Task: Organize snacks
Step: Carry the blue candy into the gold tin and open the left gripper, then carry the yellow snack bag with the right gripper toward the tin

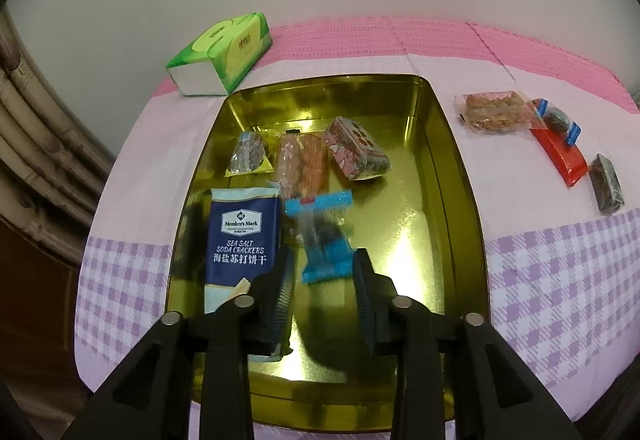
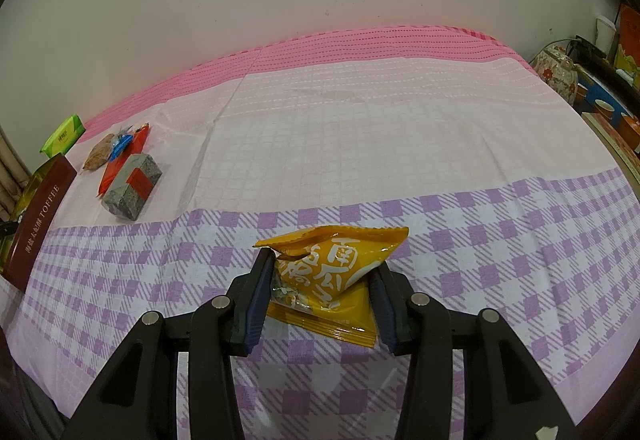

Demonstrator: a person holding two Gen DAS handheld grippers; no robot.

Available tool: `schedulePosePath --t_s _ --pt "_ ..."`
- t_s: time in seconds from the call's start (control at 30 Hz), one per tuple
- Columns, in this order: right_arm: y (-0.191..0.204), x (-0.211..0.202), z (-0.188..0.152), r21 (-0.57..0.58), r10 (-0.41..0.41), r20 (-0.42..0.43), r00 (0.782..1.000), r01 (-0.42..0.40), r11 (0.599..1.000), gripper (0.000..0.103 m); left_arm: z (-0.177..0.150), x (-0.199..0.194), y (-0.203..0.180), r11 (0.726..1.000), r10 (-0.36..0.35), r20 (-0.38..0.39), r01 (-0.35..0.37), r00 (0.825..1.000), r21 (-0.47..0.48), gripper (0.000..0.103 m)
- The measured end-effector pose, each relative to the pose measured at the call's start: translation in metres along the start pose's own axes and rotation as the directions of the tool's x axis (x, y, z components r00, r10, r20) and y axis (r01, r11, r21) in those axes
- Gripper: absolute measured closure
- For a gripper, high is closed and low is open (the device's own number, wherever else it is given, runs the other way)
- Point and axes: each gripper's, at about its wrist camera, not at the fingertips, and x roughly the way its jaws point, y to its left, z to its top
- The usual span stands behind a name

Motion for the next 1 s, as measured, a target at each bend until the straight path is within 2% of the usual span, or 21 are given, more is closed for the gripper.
schedulePosePath --t_s 0.2,0.53,0.7,1.0 --pt "0.0 0.0 0.0 -0.001 -0.001 0.0 1.0 0.001 1.0 0.059 -0.001 -0.016 -0.001 1.0 0.015 0.05 -0.015 0.999 0.002 0.048" --pt "-0.001 0.0 -0.001 -0.021 -0.015 0.002 1.0 0.015 1.0 0.062 -0.009 -0.065 0.004 0.997 0.053 0.123 -0.046 0.991 -0.062 0.044" --pt "0.006 -0.006 0.001 -0.054 -0.019 0.011 1.0 0.02 0.998 0.063 -0.019 -0.083 0.011 0.992 0.081 0.132 -0.067 0.988 -0.103 0.043" --pt "0.025 -0.031 -0.001 -0.045 0.054 0.013 0.998 -0.053 0.998 0.063 -0.031 -0.089 0.024 0.985 0.094 0.112 -0.076 0.989 -0.152 0.042"
